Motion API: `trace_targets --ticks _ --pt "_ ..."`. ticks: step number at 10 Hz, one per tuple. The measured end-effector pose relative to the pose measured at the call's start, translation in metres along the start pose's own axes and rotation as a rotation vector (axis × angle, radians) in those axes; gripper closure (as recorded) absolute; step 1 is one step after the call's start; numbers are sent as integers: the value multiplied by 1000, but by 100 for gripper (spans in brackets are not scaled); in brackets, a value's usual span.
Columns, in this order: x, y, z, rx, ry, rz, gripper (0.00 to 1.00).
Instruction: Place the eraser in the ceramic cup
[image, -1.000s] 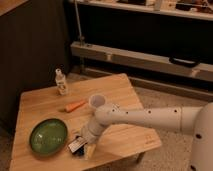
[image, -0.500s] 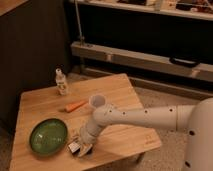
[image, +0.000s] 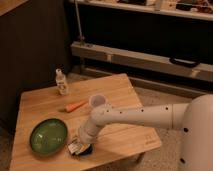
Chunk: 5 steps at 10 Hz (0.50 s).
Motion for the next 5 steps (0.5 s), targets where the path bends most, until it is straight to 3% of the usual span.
trace_targets --ticks 1,3,5 --pt "2 0 -10 13 0 5 81" --pt "-4 -11 -44 82 -14 0 81" --pt "-17 -24 -99 156 -29 -6 81"
